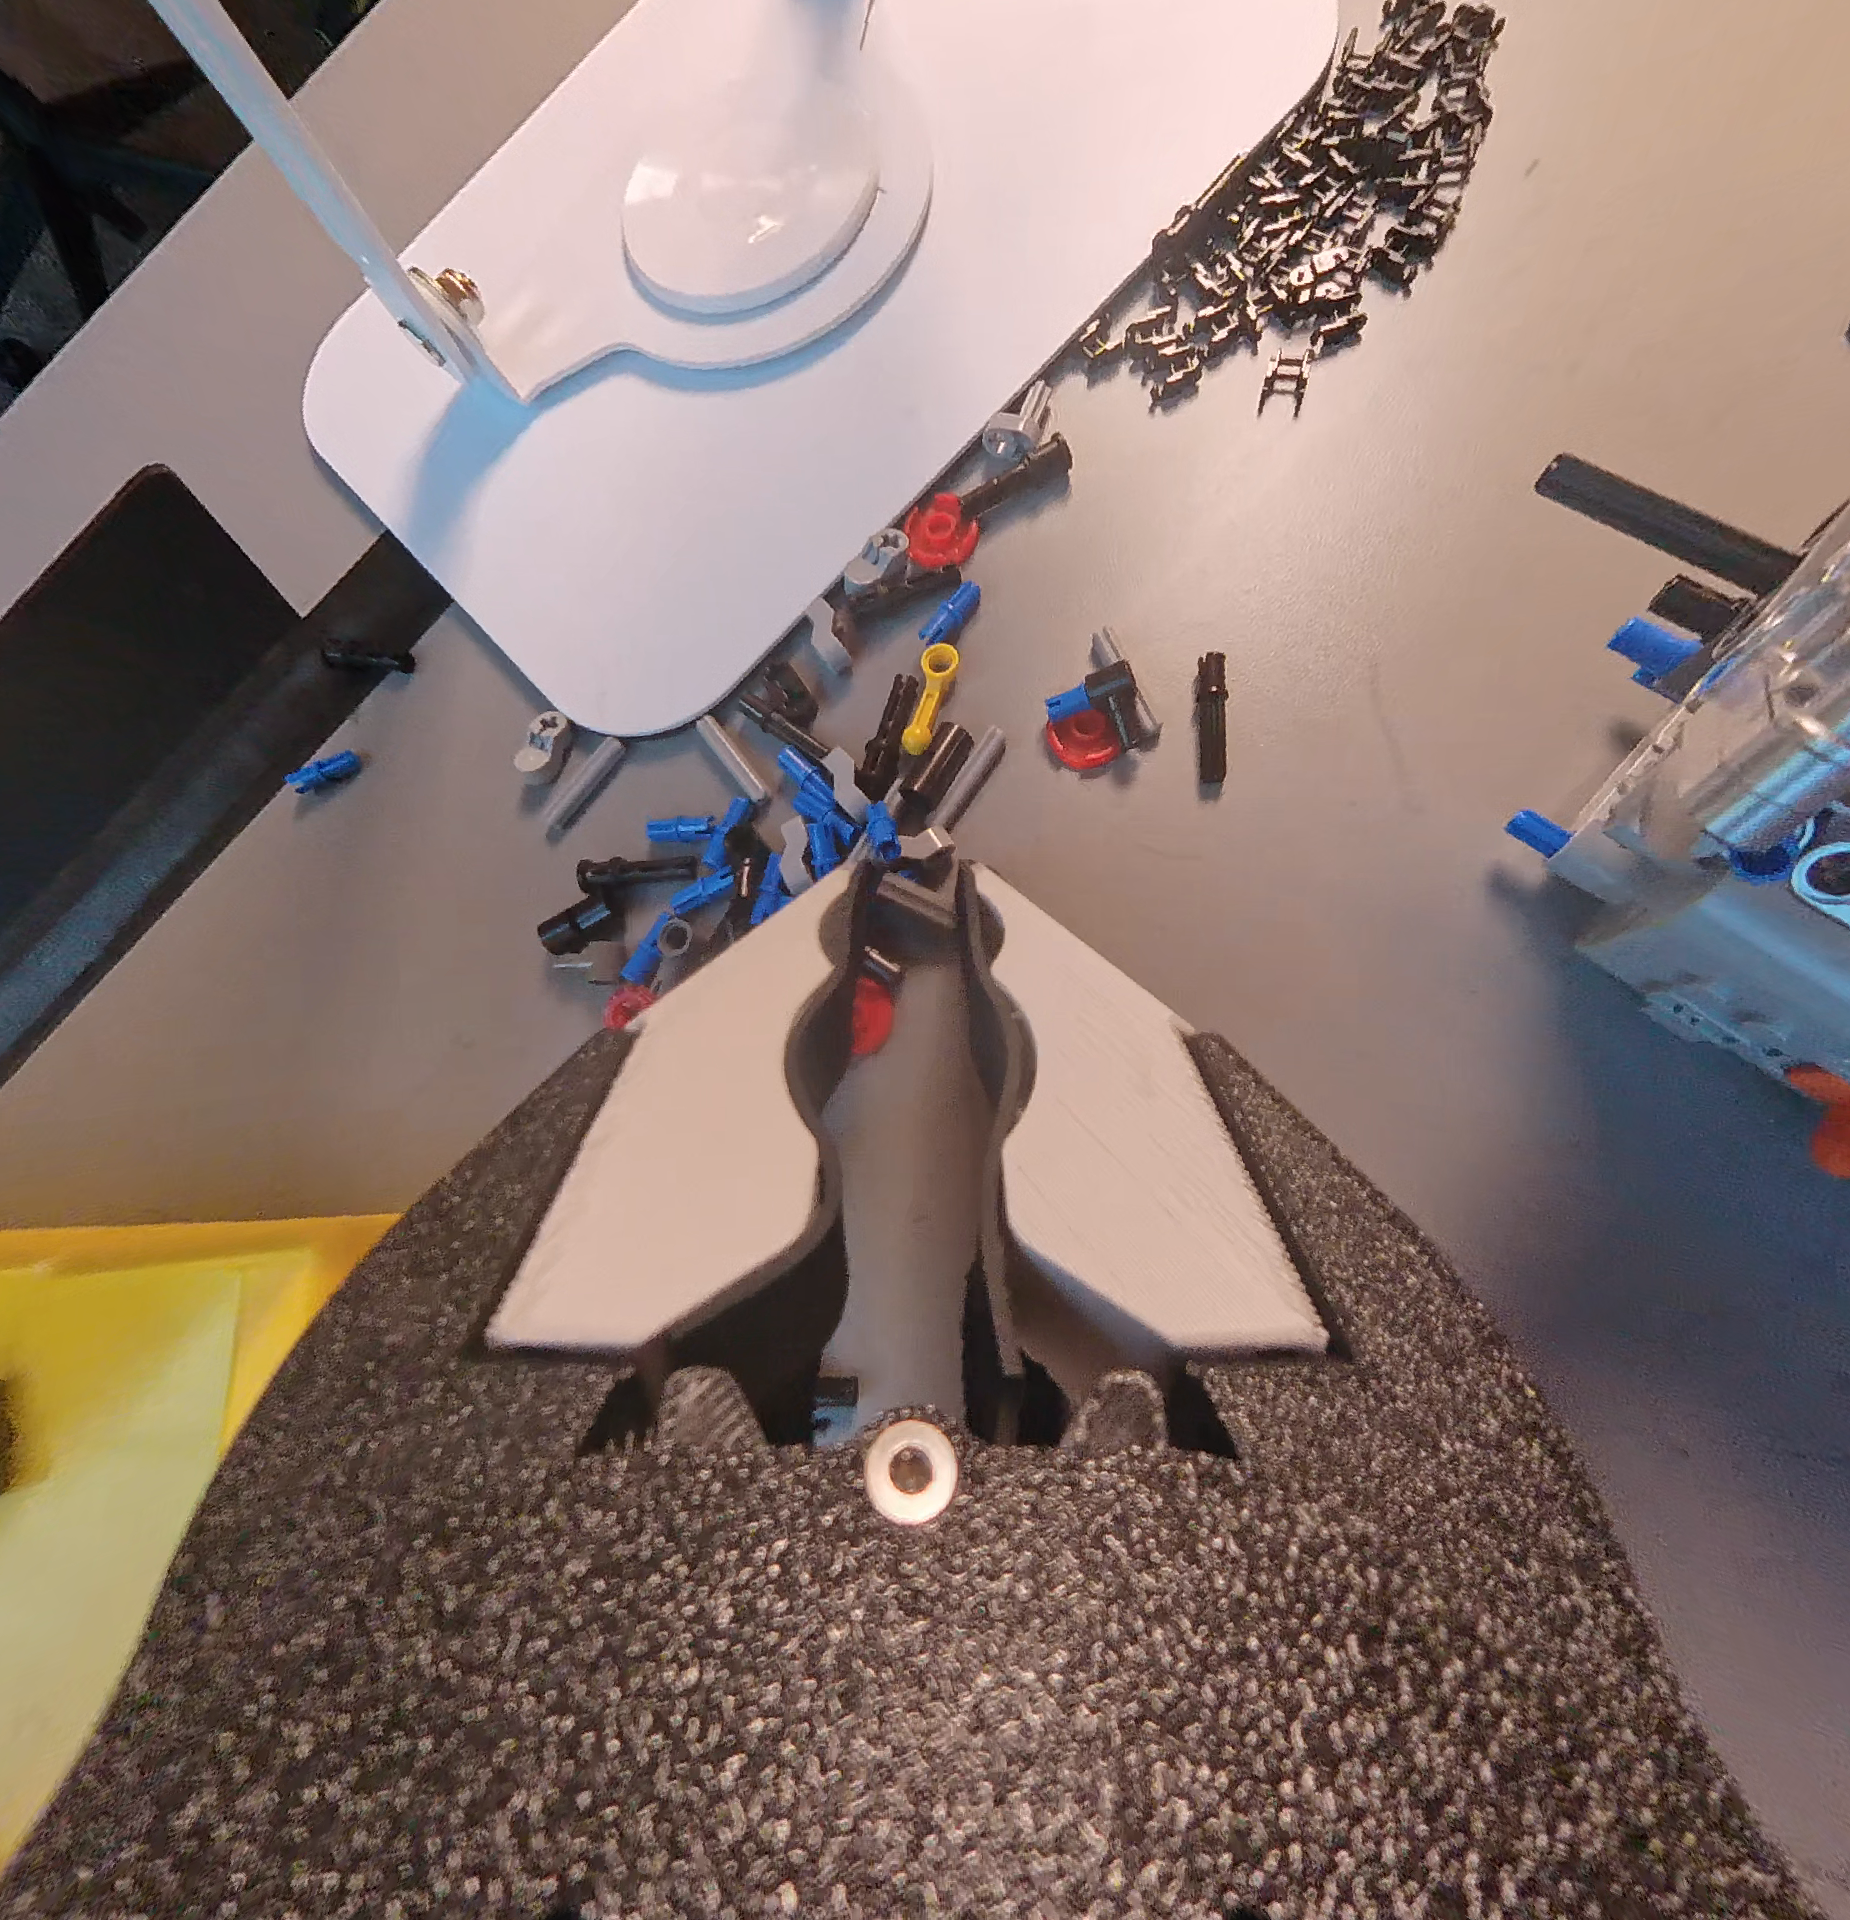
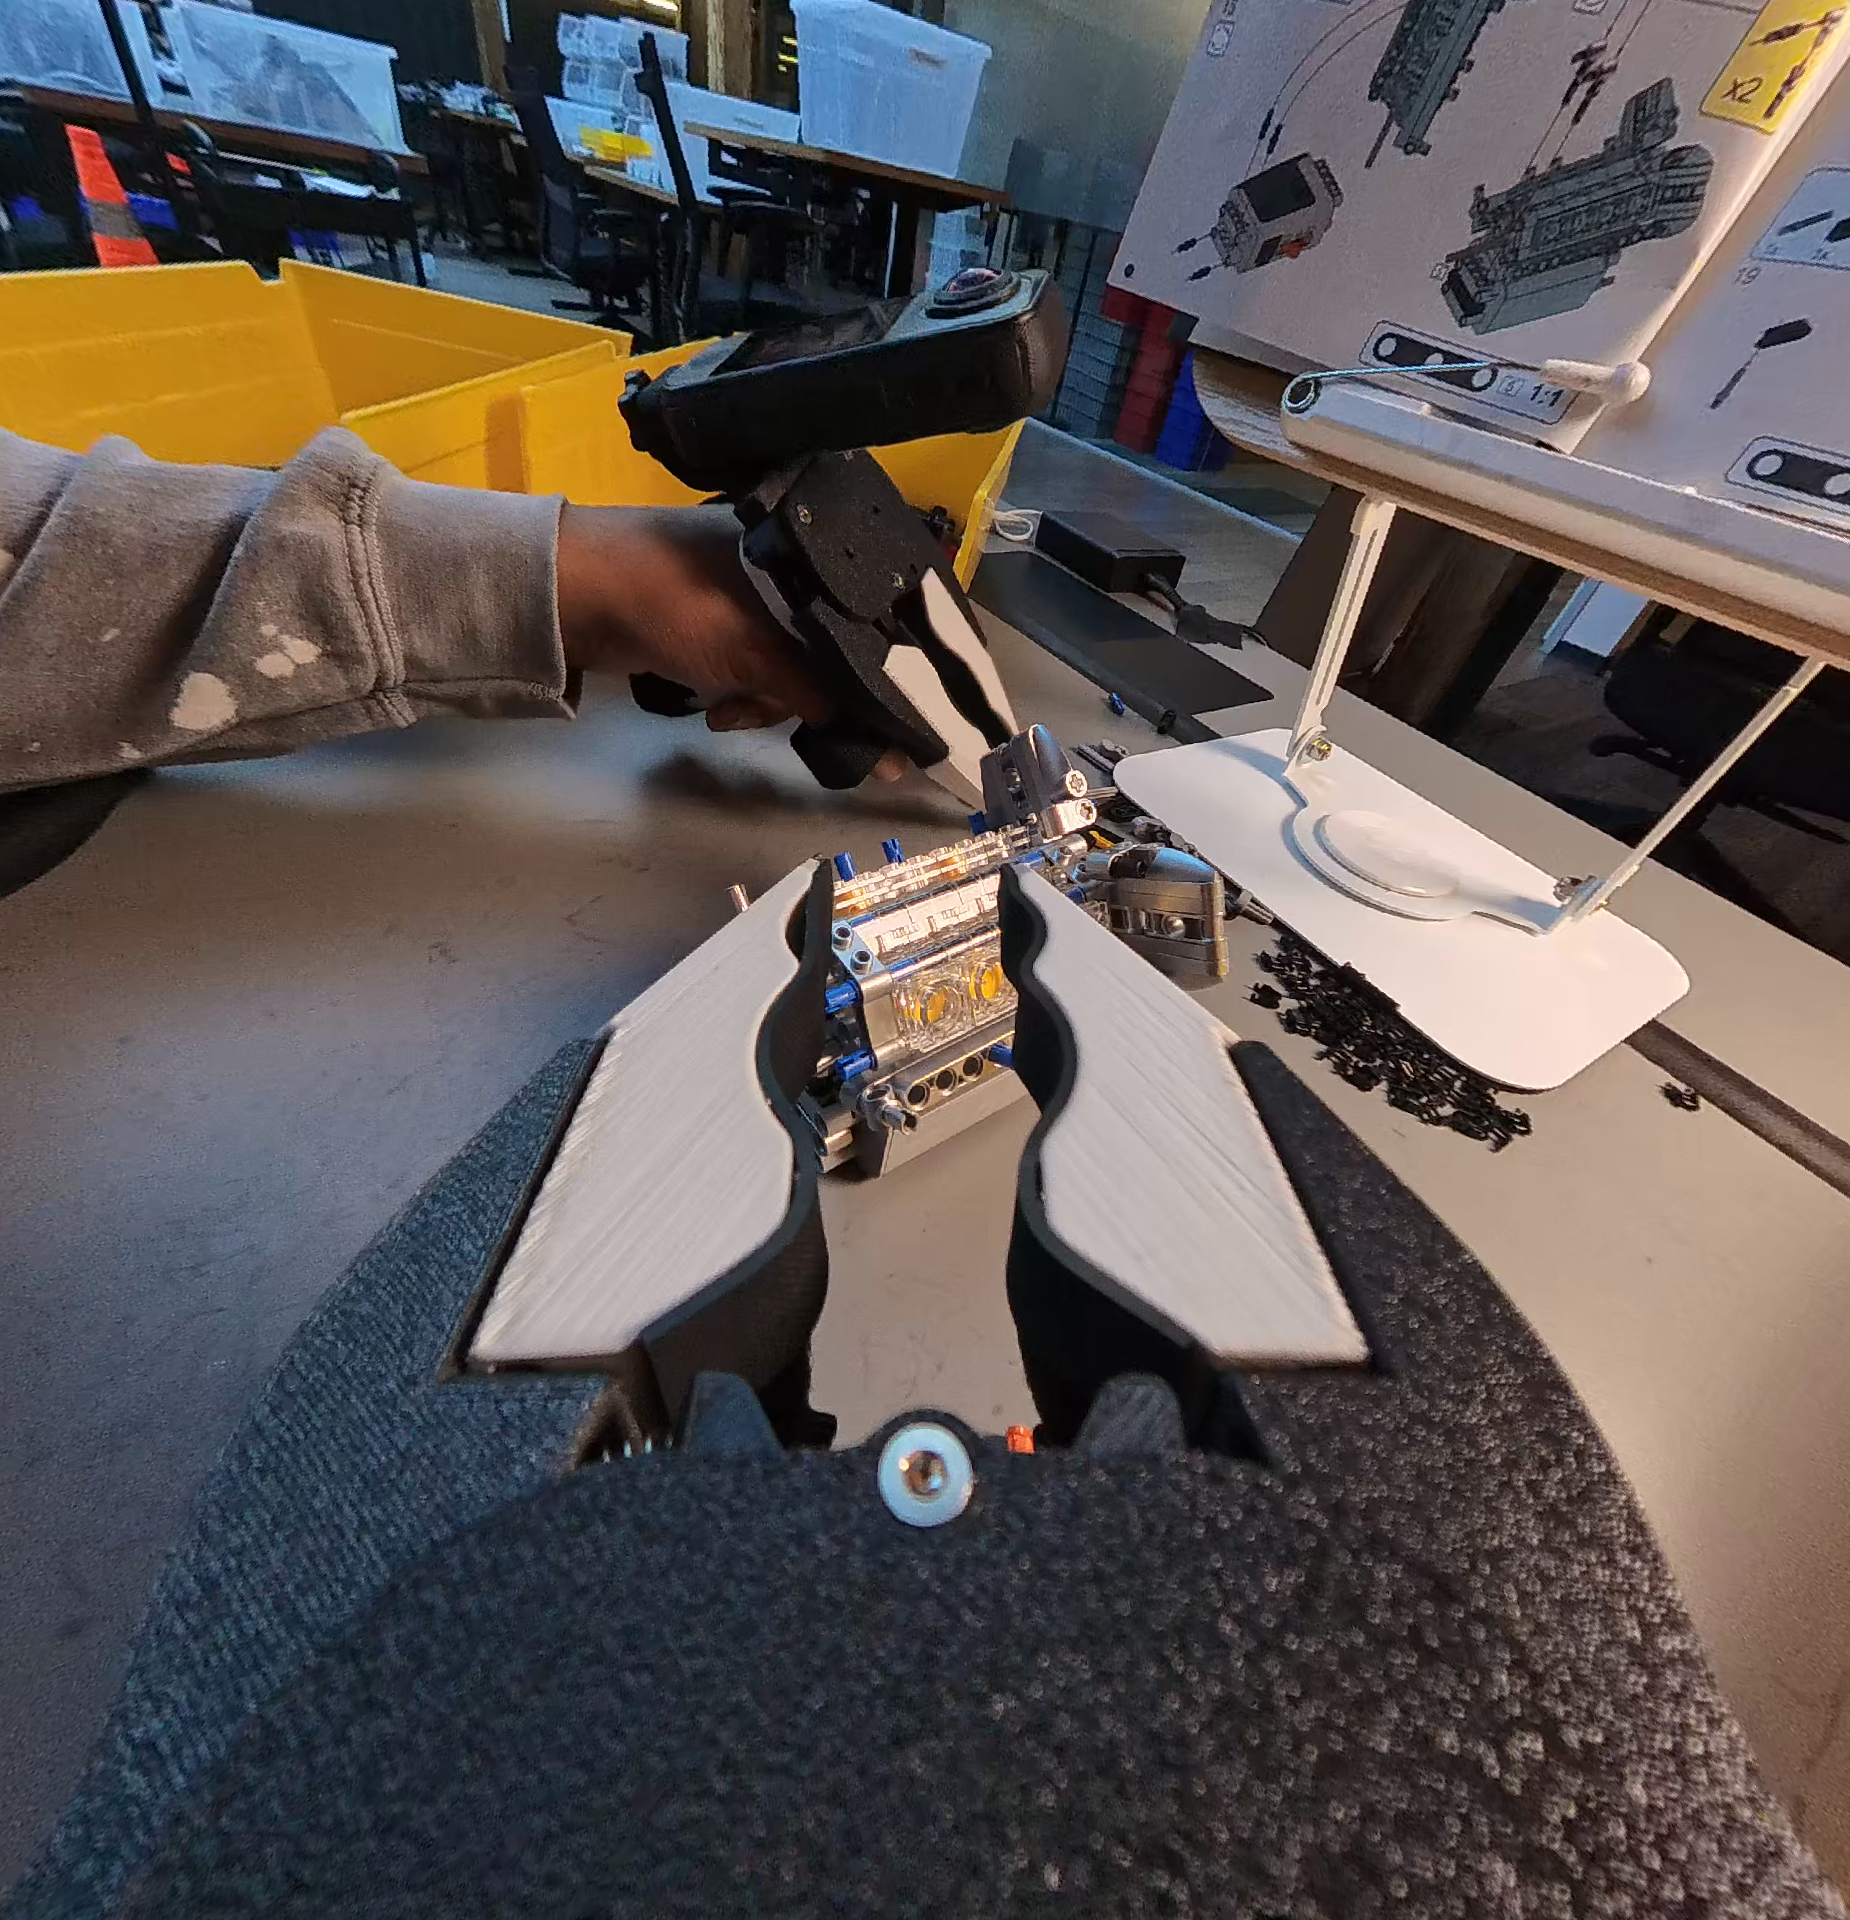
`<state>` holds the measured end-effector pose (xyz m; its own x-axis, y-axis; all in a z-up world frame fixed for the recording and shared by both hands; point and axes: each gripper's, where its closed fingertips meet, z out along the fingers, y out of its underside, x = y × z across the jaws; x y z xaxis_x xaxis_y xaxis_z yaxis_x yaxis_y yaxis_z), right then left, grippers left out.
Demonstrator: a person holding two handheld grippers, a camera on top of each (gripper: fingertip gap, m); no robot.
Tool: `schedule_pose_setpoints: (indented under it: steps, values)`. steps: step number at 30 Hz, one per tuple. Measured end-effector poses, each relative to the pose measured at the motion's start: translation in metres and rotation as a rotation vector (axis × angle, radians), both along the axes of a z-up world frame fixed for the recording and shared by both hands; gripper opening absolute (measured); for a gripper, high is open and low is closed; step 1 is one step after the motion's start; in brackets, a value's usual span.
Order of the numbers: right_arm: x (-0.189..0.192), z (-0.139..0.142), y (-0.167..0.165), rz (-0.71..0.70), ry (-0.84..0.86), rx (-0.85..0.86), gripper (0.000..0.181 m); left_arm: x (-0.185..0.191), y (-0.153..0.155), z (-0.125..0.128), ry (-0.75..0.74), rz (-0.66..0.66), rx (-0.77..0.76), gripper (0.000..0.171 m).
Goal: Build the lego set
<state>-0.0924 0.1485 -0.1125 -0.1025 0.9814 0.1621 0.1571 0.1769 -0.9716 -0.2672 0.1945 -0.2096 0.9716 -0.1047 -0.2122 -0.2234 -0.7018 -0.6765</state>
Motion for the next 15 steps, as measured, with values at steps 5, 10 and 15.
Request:
schedule_pose_setpoints:
  steps: [5, 10, 15]
  values:
    - [0.000, 0.000, 0.000, 0.002, -0.003, -0.007, 0.030, -0.016, -0.015, 0.006, 0.064, 0.044, -0.047, 0.006]
    - [0.000, -0.001, 0.000, 0.004, -0.005, -0.007, 0.030, 0.003, -0.005, 0.011, -0.051, -0.017, 0.001, 0.011]
    - [0.000, -0.001, -0.001, 0.006, -0.006, -0.003, 0.031, 0.004, 0.001, -0.001, -0.079, -0.012, -0.012, 0.017]
